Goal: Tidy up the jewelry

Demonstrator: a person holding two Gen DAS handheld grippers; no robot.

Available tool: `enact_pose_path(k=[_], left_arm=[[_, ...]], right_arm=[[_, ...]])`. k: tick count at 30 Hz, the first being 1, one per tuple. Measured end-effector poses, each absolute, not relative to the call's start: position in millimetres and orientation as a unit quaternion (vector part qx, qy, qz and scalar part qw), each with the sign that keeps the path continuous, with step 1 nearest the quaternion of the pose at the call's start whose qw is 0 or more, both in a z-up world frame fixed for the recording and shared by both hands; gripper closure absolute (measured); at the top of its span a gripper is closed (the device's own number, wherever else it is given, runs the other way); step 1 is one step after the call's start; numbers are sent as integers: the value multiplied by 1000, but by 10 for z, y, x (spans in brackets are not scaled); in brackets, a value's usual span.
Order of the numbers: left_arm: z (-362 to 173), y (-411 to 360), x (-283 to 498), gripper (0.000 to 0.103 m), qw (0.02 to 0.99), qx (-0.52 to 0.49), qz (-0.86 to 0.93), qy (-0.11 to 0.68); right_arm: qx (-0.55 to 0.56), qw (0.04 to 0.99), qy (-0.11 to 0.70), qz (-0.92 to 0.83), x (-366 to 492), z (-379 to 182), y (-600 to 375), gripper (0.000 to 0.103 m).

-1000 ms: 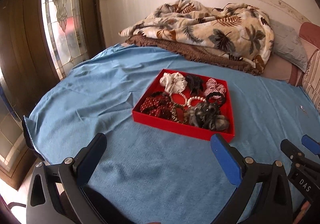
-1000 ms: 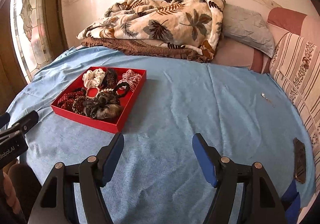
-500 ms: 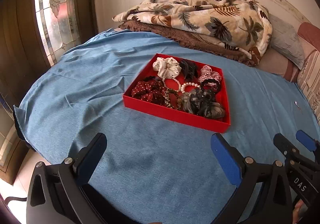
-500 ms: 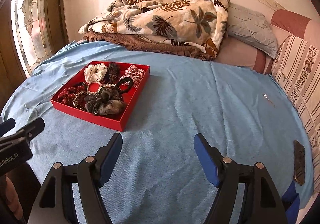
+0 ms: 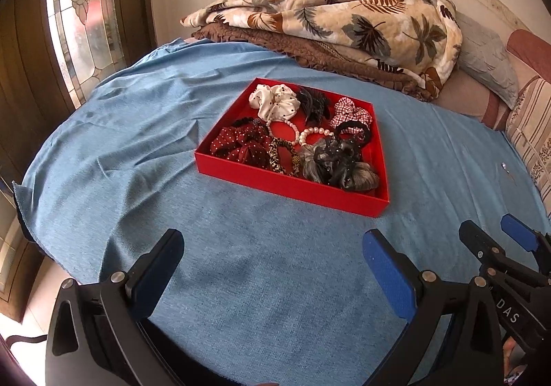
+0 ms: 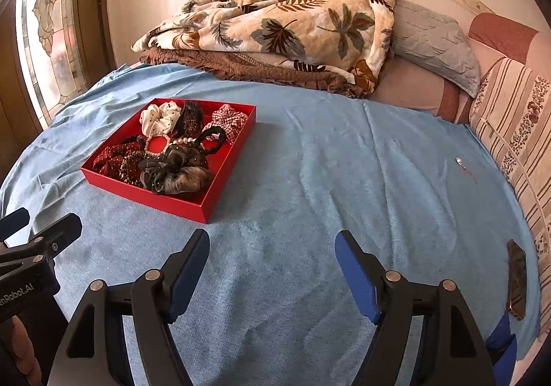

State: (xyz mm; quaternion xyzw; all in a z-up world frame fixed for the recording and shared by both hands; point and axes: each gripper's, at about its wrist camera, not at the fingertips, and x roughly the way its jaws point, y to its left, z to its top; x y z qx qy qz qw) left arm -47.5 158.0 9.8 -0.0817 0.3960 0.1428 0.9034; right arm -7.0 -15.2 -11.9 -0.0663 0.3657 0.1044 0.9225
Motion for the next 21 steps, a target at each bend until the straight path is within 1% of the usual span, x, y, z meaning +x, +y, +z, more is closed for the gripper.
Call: enact_pose_path(k=[21], left_arm=[[36, 1599, -437, 0, 899, -91, 131, 407]], right_arm=[[-80, 917, 375, 105, -54, -189, -103, 20]])
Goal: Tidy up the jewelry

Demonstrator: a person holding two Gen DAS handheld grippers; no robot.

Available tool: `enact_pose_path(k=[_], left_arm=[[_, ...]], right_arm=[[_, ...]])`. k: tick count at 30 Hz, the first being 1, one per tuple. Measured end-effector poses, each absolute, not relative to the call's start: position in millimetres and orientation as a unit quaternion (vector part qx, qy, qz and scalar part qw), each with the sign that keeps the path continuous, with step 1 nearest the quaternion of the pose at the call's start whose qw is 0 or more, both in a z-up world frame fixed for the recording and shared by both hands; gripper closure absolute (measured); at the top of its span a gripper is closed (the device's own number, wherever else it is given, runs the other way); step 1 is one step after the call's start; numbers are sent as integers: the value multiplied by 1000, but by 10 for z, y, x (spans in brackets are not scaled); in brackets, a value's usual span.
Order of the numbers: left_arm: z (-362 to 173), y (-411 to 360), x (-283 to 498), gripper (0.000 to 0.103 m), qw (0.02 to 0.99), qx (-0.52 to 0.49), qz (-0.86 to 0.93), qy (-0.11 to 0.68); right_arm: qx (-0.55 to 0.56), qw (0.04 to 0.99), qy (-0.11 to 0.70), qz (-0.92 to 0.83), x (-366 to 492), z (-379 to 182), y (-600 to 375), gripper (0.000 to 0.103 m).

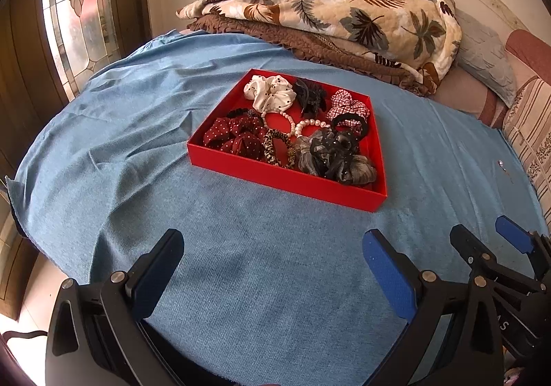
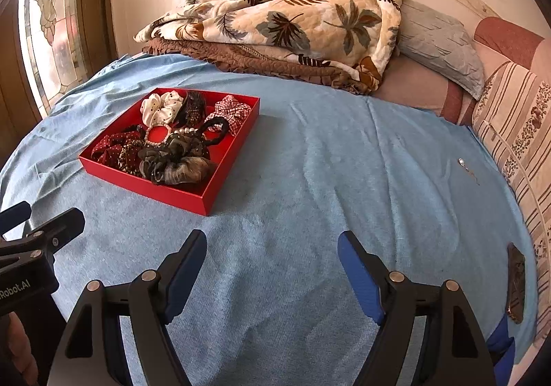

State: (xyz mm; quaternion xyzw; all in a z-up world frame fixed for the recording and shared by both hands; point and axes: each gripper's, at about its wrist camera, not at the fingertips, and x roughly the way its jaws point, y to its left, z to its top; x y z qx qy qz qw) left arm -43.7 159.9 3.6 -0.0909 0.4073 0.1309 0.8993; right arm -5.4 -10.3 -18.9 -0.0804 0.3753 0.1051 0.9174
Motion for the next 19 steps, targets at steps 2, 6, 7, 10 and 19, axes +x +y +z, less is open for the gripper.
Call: enact_pose_path(k=[2, 6, 7, 10, 19], left_arm=[[29, 1605, -435, 0, 899, -91, 131, 408], [13, 1624, -433, 0, 898, -93, 133, 408], [10, 1629, -431, 0, 898, -93, 134, 409], [15, 1648, -424, 0, 897, -93, 137, 410], [161, 1678, -361, 0, 897, -89, 151, 407]], right_arm=[[-83, 917, 376, 105, -54, -194, -93, 20], [-84, 916, 378, 106, -58, -204, -78, 20], [-85, 916, 378, 107, -59, -207, -72, 20], [-84, 915, 379, 112, -57, -212, -65, 20], [-55, 912, 387, 125, 6, -238, -167, 19]])
